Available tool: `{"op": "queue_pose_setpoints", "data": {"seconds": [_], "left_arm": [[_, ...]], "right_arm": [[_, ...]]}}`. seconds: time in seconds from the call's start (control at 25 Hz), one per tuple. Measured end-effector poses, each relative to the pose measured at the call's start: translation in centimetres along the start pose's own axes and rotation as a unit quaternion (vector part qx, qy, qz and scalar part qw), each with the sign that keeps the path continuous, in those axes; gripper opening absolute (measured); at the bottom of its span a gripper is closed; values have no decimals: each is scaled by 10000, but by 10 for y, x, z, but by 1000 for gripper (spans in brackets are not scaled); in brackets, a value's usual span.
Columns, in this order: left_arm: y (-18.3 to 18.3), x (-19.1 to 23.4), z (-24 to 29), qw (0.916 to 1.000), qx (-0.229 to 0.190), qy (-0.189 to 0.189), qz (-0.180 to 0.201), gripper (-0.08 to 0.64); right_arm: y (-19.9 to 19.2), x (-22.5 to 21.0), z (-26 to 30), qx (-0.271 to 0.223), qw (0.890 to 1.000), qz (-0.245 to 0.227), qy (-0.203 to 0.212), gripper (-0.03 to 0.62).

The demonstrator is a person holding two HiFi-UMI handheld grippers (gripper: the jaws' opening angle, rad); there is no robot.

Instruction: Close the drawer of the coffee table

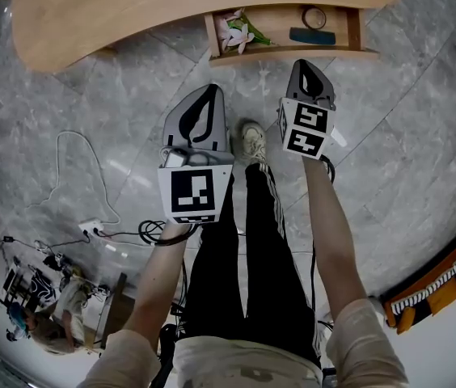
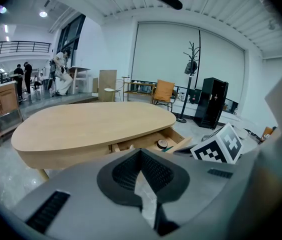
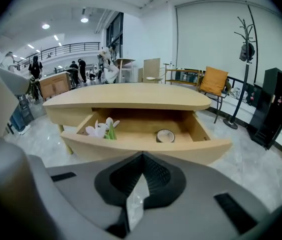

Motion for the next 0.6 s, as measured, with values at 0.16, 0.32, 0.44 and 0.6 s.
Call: {"op": "queue_pose_setpoints", "data": {"seconds": [0.16,0.32,0.44,0.6], "left_arm": [[-2,-2,2,10000,35,-33,-28,8],[-5,-2,5,10000,57,-63,-14,8],[-7,1,7,10000,80,-43,-7,8],[-9,7,12,9999,94,-48,-44,8]], "right_arm": [[2,0,1,-34,9999,-85,72,5],[-2,2,6,9,9999,-68,118,5],[-2,3,7,-41,9999,-37,120,5],[5,1,4,-216,9993,-190,243,6]]}}
Point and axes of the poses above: the fingertips, and each gripper's own axes: z forward along the fingers, x to its left, y out of its top, the point moved 3 cm from there along -z, backward along the fingers, and after that the axes turned 4 degrees about x, right-handed, at the moved point
